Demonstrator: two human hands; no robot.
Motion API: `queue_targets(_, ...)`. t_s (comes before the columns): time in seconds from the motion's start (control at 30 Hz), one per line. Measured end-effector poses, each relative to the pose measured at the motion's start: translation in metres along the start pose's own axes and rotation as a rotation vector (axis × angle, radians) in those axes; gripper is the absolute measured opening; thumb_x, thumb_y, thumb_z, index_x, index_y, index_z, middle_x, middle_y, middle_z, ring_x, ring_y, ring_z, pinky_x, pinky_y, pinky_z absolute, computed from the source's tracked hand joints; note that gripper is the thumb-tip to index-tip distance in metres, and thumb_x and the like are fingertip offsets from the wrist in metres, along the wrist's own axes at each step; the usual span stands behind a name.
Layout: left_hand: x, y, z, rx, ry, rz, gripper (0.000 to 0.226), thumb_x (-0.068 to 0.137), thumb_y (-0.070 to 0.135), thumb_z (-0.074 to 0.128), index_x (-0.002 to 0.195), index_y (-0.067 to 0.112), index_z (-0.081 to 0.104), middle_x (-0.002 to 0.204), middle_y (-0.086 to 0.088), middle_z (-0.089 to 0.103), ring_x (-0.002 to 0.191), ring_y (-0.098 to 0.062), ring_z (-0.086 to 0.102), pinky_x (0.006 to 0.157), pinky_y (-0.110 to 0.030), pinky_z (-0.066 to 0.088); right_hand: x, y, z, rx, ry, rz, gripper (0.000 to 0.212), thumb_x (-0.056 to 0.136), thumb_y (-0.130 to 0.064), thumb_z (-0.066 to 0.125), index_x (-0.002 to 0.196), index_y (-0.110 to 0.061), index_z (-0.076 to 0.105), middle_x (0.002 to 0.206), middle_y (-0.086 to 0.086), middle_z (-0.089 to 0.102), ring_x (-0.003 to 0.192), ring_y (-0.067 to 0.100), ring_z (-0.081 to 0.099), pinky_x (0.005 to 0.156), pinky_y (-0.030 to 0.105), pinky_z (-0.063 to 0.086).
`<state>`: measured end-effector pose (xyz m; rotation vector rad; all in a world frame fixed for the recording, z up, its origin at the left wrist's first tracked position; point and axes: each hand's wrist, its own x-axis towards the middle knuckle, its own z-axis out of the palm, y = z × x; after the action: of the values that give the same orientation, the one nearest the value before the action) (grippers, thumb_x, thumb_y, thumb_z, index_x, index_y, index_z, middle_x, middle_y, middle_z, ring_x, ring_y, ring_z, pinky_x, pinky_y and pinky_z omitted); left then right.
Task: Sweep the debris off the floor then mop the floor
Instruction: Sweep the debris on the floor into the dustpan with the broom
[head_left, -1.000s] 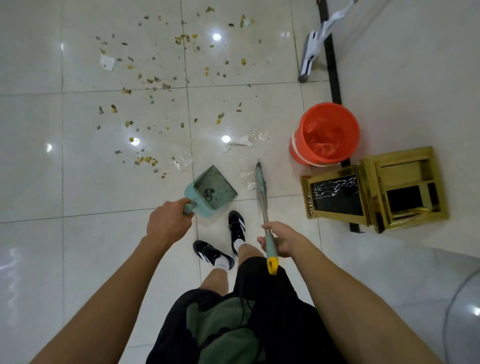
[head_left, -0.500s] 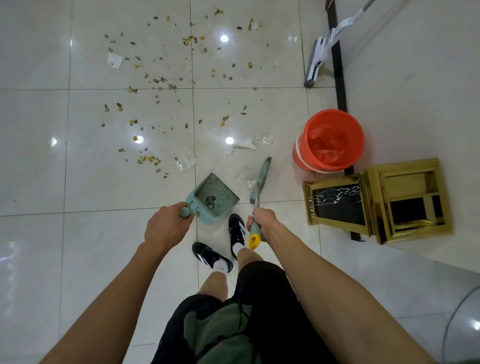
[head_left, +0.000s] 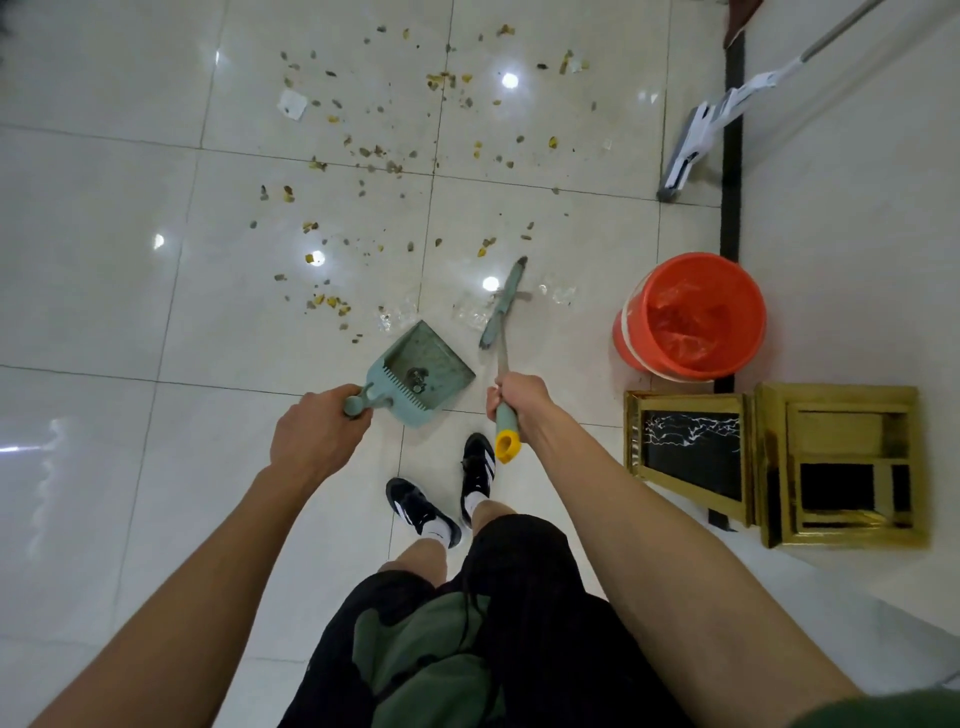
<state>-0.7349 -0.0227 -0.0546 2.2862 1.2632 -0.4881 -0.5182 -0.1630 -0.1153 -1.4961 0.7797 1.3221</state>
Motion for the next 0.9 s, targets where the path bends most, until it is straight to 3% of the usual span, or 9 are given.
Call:
queue_targets(0.13, -0.008, -0.01, -0.01, -0.009, 0.042, -0.058, 0.019, 0.098, 0.043, 0.051, 0.095, 0.032, 0.067, 0.071, 0.005, 0.063, 0.064, -0.019, 0.061, 0.064, -0.037, 0.058, -0.008, 0.003, 0.016, -0.194, -0.035, -0.079, 0.022, 0.088, 0.01, 0.044, 0.071, -0.002, 0.05, 0.062, 0.011, 0.047, 0.044, 0.017, 0.04, 0.037, 0.02, 0.036)
queue_targets(0.33, -0.028, -0.043, -0.024, -0.08, 0.109, -0.177, 0.016, 0.097, 0.041, 0.052, 0.097, 0.035, 0.067, 0.07, 0.006, 0.063, 0.062, -0.017, 0.06, 0.061, -0.033, 0.055, -0.017, 0.013, 0.059, -0.539, -0.073, -0.225, 0.013, 0.084, 0.008, 0.047, 0.078, -0.002, 0.053, 0.056, 0.011, 0.052, 0.042, 0.019, 0.045, 0.049, 0.029, 0.043)
queue_targets(0.47, -0.043, -0.08, -0.03, -0.161, 0.14, -0.29, 0.014, 0.094, 0.038, 0.055, 0.093, 0.033, 0.068, 0.068, 0.004, 0.062, 0.062, -0.017, 0.059, 0.059, -0.03, 0.052, -0.025, 0.016, 0.099, -0.745, -0.153, -0.265, 0.014, 0.085, 0.008, 0.051, 0.075, -0.001, 0.053, 0.061, 0.013, 0.051, 0.043, 0.018, 0.044, 0.046, 0.027, 0.042)
queue_targets(0.6, -0.056, -0.124, -0.035, -0.228, 0.168, -0.396, 0.014, 0.09, 0.037, 0.058, 0.092, 0.031, 0.07, 0.069, 0.003, 0.063, 0.064, -0.021, 0.061, 0.062, -0.033, 0.054, -0.038, 0.016, 0.157, -0.836, -0.238, -0.238, 0.014, 0.085, 0.015, 0.053, 0.09, 0.002, 0.054, 0.074, 0.015, 0.051, 0.045, 0.016, 0.043, 0.041, 0.021, 0.041)
queue_targets(0.67, -0.061, -0.147, -0.037, -0.243, 0.153, -0.441, 0.016, 0.09, 0.039, 0.057, 0.09, 0.029, 0.069, 0.069, 0.002, 0.063, 0.065, -0.022, 0.061, 0.063, -0.034, 0.055, -0.042, 0.022, 0.18, -0.895, -0.313, -0.23, 0.017, 0.088, 0.009, 0.055, 0.104, 0.002, 0.055, 0.086, 0.021, 0.056, 0.051, 0.019, 0.05, 0.042, 0.023, 0.045)
queue_targets(0.73, -0.064, -0.17, -0.038, -0.254, 0.137, -0.474, 0.018, 0.091, 0.041, 0.056, 0.088, 0.027, 0.068, 0.069, 0.001, 0.062, 0.064, -0.022, 0.06, 0.063, -0.034, 0.055, -0.04, 0.028, 0.197, -1.173, -0.3, -0.218, 0.021, 0.092, -0.004, 0.057, 0.112, -0.006, 0.051, 0.094, 0.021, 0.062, 0.058, 0.024, 0.06, 0.047, 0.028, 0.052)
queue_targets(0.8, -0.065, -0.189, -0.041, -0.256, 0.13, -0.486, 0.019, 0.091, 0.041, 0.055, 0.088, 0.027, 0.068, 0.069, 0.002, 0.061, 0.063, -0.022, 0.061, 0.062, -0.033, 0.054, -0.032, 0.034, 0.213, -1.56, -0.188, -0.314, 0.018, 0.092, -0.006, 0.052, 0.109, 0.0, 0.052, 0.091, 0.019, 0.063, 0.057, 0.025, 0.061, 0.051, 0.032, 0.056)
queue_targets(0.9, -0.063, -0.212, -0.043, -0.241, 0.104, -0.499, 0.018, 0.093, 0.04, 0.053, 0.092, 0.028, 0.067, 0.07, 0.003, 0.06, 0.064, -0.021, 0.06, 0.058, -0.03, 0.05, -0.024, 0.043, 0.24, -1.806, -0.144, -0.529, 0.012, 0.09, -0.004, 0.043, 0.095, -0.002, 0.053, 0.079, 0.015, 0.058, 0.046, 0.025, 0.056, 0.04, 0.029, 0.049)
